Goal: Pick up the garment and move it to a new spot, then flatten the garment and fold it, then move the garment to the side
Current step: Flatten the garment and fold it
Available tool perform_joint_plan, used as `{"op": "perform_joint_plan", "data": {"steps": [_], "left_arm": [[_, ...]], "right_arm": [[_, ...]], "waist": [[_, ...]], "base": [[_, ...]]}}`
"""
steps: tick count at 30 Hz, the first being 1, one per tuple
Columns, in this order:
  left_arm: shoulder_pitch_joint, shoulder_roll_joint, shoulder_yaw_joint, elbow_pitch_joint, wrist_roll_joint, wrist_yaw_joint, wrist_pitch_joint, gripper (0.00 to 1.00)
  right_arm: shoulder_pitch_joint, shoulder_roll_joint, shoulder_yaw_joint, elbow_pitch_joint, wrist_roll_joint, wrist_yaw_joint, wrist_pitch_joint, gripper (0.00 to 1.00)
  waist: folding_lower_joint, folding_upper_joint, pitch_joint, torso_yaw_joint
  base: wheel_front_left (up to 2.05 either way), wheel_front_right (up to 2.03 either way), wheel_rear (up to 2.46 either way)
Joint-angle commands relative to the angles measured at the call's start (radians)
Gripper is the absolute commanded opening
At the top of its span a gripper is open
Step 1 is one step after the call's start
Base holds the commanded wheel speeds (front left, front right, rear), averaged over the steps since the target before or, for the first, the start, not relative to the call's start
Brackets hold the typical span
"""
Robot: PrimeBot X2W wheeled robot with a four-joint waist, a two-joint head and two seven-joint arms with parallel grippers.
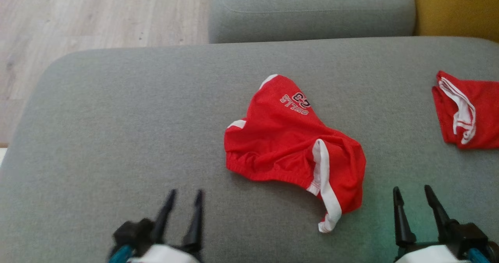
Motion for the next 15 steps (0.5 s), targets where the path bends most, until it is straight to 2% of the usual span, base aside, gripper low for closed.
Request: {"op": "perform_joint_plan", "data": {"steps": [1,5,7,12,15], "left_arm": [[-0.079,-0.008,-0.011,-0.013,-0.075,0.009,-0.012,1.0],[-0.192,-0.008,-0.198,0.059,-0.352,0.048,0.057,1.0],[-0.243,-0.008,-0.272,0.087,-0.479,0.087,0.107,1.0],[-0.346,-0.008,-0.389,0.138,-0.686,0.166,0.134,1.0],[-0.385,-0.008,-0.439,0.151,-0.788,0.194,0.132,1.0]], "right_arm": [[-0.047,-0.008,0.031,-0.032,-0.001,0.007,-0.014,1.0],[-0.07,-0.008,0.048,-0.033,-0.004,0.007,-0.014,1.0],[-0.081,-0.008,0.054,-0.032,-0.003,0.007,-0.014,1.0],[-0.099,-0.008,0.057,-0.025,0.004,0.007,-0.014,1.0],[-0.102,-0.008,0.057,-0.024,0.007,0.007,-0.014,1.0]], "waist": [[0.0,0.0,0.013,-0.015],[0.0,0.0,0.046,-0.054],[0.0,0.0,0.061,-0.076],[0.0,0.0,0.085,-0.128],[0.0,0.0,0.096,-0.149]], "base": [[0.0,0.0,0.0],[0.0,0.0,0.0],[0.0,0.0,0.0],[0.0,0.0,0.0],[0.0,0.0,0.0]]}}
